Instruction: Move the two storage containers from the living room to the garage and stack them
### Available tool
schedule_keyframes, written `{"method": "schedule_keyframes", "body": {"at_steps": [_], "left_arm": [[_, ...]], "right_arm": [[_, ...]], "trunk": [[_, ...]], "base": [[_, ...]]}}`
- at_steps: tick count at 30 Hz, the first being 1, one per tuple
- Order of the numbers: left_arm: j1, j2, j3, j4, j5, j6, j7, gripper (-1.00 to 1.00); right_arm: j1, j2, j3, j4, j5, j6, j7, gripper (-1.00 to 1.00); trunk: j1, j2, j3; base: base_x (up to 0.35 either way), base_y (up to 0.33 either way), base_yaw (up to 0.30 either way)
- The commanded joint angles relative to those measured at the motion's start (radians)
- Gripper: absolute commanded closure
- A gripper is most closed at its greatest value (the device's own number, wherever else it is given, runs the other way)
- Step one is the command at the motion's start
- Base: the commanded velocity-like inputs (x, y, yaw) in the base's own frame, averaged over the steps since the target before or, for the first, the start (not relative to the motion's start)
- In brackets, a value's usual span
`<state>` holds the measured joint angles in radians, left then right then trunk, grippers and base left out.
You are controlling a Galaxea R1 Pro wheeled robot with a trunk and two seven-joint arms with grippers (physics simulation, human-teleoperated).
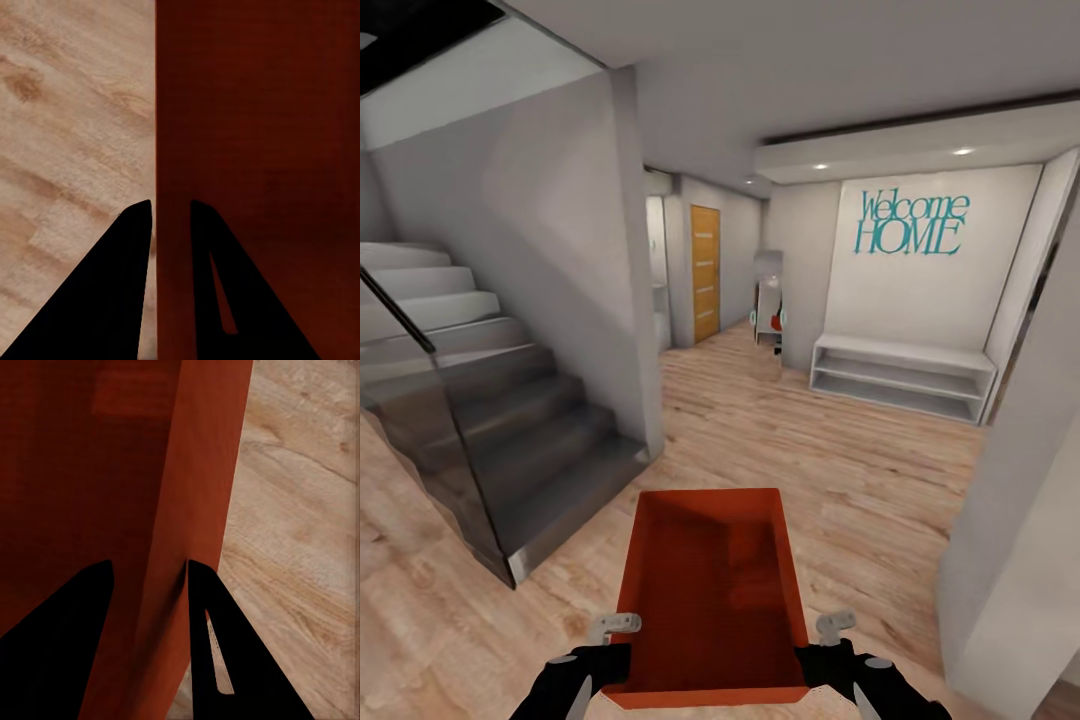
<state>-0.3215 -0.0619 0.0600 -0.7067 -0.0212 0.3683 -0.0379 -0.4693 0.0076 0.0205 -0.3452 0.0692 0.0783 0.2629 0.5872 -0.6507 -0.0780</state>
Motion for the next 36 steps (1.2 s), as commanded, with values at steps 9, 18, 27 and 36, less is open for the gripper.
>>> {"method": "schedule_keyframes", "body": {"at_steps": [9, 18, 27, 36], "left_arm": [[-0.001, 0.019, 0.014, 0.0, -0.029, 0.006, 0.016, 1.0], [-0.001, 0.018, 0.014, 0.0, -0.028, 0.006, 0.016, 1.0], [-0.001, 0.016, 0.014, 0.004, -0.029, 0.006, 0.016, 1.0], [-0.001, 0.016, 0.014, 0.007, -0.029, 0.006, 0.016, 1.0]], "right_arm": [[0.0, 0.0, 0.024, -0.005, -0.012, -0.006, 0.078, 1.0], [0.0, 0.0, 0.024, -0.005, -0.012, -0.006, 0.078, 1.0], [0.0, 0.0, 0.024, -0.005, -0.012, -0.006, 0.078, 1.0], [0.0, 0.0, 0.024, -0.005, -0.012, -0.006, 0.078, 1.0]], "trunk": [[0.001, -0.001, -0.002], [0.001, -0.001, -0.002], [0.001, -0.001, -0.002], [0.001, -0.001, -0.002]], "base": [[0.325, -0.089, 0.0], [0.325, -0.089, 0.0], [0.325, -0.089, 0.0], [0.325, -0.089, 0.0]]}}
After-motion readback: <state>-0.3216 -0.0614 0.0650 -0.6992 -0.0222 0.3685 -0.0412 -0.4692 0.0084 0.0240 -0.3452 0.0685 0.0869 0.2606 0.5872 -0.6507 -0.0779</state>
